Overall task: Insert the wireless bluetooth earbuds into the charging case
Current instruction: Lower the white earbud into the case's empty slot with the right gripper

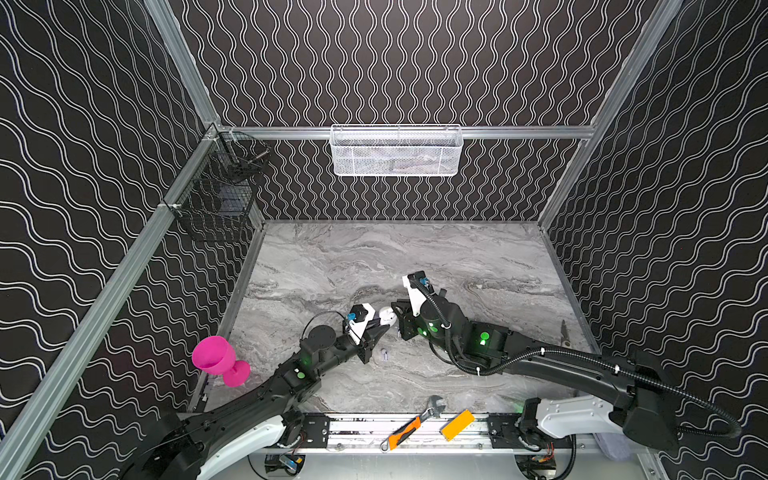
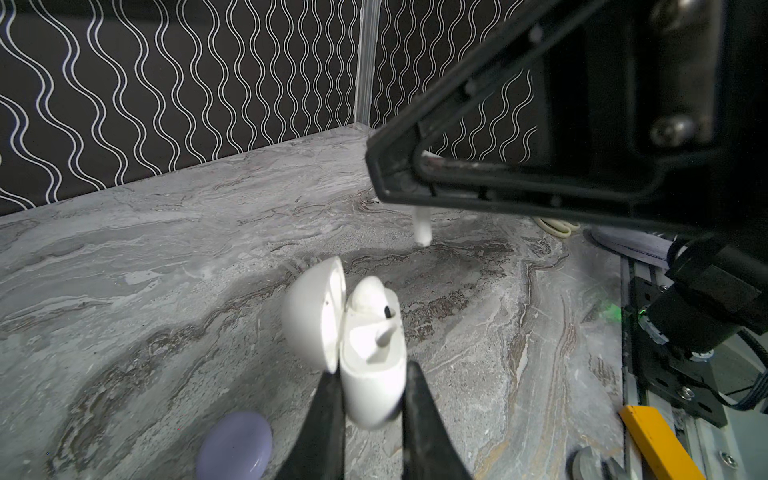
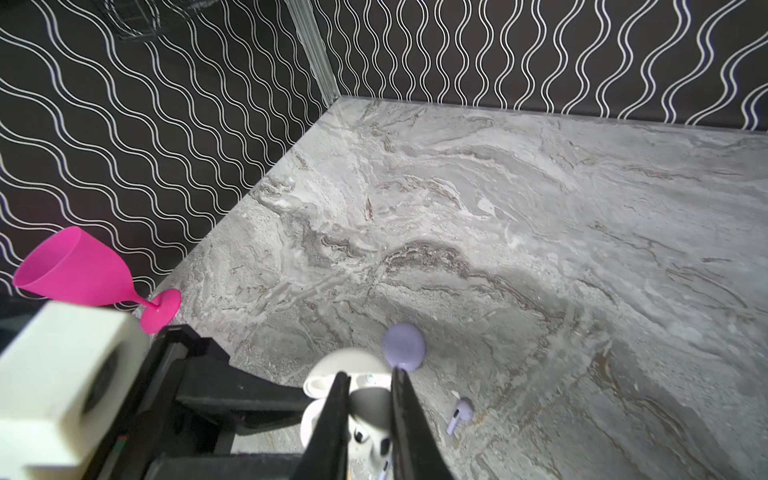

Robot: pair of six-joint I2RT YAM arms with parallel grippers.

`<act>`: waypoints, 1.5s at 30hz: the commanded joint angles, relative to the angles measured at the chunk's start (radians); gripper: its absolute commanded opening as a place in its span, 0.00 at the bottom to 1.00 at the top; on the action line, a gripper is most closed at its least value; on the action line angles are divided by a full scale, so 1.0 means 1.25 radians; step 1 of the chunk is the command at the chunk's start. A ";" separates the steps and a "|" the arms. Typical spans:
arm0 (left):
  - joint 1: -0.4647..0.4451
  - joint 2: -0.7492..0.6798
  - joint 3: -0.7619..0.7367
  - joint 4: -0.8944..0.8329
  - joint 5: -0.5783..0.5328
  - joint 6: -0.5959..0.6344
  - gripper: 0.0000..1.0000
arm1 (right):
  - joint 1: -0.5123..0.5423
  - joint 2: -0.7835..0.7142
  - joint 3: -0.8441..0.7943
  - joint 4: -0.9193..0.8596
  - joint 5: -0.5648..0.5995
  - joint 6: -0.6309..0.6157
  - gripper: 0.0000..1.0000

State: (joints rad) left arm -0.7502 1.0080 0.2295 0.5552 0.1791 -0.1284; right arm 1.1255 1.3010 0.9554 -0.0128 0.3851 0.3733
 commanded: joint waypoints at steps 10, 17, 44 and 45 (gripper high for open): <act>0.000 -0.007 0.004 0.011 -0.003 0.003 0.01 | 0.013 0.042 0.016 0.070 -0.017 -0.025 0.13; 0.000 -0.009 0.004 0.009 -0.005 0.004 0.01 | 0.014 0.057 0.020 0.071 -0.030 -0.020 0.13; 0.000 -0.019 0.001 0.003 -0.013 0.005 0.01 | 0.015 0.076 0.008 0.062 -0.042 -0.011 0.12; 0.000 -0.021 0.001 0.001 -0.015 0.005 0.01 | 0.015 0.074 0.005 0.063 -0.045 -0.010 0.12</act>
State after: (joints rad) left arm -0.7502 0.9848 0.2295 0.5354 0.1684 -0.1284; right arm 1.1435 1.3933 0.9649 0.0429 0.3416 0.3515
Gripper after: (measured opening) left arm 0.191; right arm 0.168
